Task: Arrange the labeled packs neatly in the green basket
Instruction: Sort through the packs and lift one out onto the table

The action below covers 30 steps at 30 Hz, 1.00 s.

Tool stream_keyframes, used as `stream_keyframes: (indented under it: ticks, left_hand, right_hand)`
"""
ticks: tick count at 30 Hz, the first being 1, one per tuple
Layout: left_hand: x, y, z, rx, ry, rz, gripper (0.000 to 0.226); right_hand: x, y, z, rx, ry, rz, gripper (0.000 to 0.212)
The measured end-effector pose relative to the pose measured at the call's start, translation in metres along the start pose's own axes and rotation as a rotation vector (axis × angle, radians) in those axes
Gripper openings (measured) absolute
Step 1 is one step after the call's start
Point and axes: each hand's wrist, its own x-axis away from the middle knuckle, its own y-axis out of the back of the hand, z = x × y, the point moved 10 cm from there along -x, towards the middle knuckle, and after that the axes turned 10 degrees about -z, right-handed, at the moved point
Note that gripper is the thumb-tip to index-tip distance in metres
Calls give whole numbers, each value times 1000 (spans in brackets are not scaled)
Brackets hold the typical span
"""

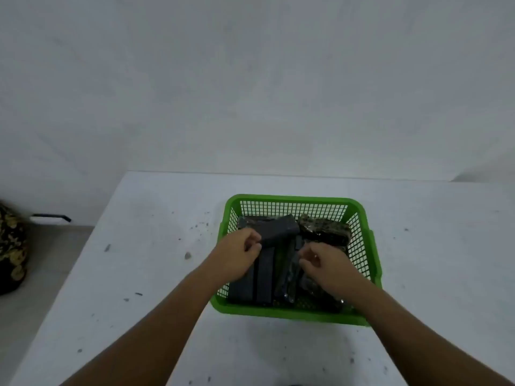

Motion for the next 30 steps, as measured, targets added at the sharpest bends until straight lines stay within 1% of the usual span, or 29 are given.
stream_keyframes:
  ticks: [2, 4, 5, 7, 10, 12, 15, 17, 20, 27, 30]
  left_hand:
    - [-1, -12, 13, -89, 5, 28, 25]
    - [1, -26, 28, -195, -10, 46, 31]
    - [0, -29, 33, -224, -18, 24, 34]
    - [-3, -32, 39, -248, -29, -7, 43]
    - [-8, -45, 46, -269, -2, 48, 57]
    - [-11, -52, 49, -268, 36, 79, 62]
    - [-15, -50, 50, -273, 54, 26, 65]
    - [-15, -51, 50, -321, 54, 7, 68]
    - [-16, -52, 51, -360, 70, -11, 65]
    - [-21, -48, 49, -313, 100, -81, 58]
    - [-17, -48, 48, -285, 95, -97, 58]
  right_hand:
    - [3, -18, -12, 62, -39, 41, 15]
    - [9, -36, -24, 121, -81, 96, 24]
    - [9, -42, -29, 146, -96, 103, 28]
    - [8, -49, -35, 229, -101, 102, 34]
    - [10, -55, -39, 320, -78, 83, 33]
    - [11, -55, -39, 314, -76, 70, 32]
    - [8, -52, -43, 275, -102, 50, 31]
    - [7, -51, -46, 248, -117, 48, 31]
    - [7, -52, -48, 221, -119, 60, 30]
    - [2, -46, -49, 64, -122, 81, 27]
    - [3, -45, -50, 70, -94, 115, 28]
